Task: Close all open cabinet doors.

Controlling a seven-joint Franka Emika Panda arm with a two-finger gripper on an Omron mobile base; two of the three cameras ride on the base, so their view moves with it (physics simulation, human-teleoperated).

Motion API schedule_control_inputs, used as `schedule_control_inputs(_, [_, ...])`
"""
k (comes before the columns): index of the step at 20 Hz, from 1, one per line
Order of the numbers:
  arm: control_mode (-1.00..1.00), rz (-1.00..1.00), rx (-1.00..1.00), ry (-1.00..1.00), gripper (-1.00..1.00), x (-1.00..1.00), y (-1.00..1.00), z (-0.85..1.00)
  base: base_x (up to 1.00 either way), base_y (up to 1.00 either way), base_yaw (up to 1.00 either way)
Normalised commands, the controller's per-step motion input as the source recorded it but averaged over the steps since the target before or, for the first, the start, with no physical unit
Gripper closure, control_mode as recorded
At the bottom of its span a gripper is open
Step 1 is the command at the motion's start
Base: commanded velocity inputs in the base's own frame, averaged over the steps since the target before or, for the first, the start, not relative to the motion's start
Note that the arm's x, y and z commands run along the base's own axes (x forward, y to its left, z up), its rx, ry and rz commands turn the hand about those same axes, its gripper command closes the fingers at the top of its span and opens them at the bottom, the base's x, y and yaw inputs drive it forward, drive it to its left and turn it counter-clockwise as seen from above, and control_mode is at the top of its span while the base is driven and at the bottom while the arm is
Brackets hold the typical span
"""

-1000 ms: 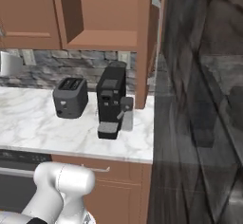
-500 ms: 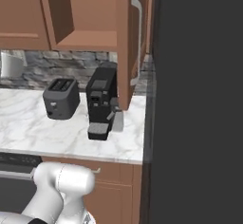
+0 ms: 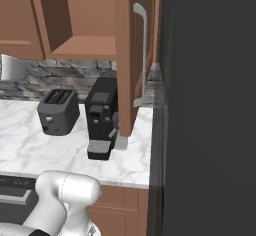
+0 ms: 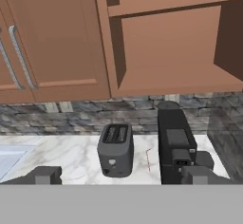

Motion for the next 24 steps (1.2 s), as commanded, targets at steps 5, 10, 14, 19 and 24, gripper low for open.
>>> schedule_control_inputs(5, [1.0, 0.0, 0.0, 0.0, -1.0, 0.0, 0.0, 0.0, 0.02, -0.01, 0.0])
schedule_control_inputs(10, [1.0, 0.0, 0.0, 0.0, -1.0, 0.0, 0.0, 0.0, 0.0, 0.0, 0.0])
schedule_control_inputs(14, [1.0, 0.0, 0.0, 0.0, -1.0, 0.0, 0.0, 0.0, 0.0, 0.0, 0.0])
schedule_control_inputs(19, [1.0, 0.0, 0.0, 0.0, -1.0, 0.0, 0.0, 0.0, 0.0, 0.0, 0.0])
schedule_control_inputs(24, [1.0, 0.0, 0.0, 0.0, -1.0, 0.0, 0.0, 0.0, 0.0, 0.0, 0.0])
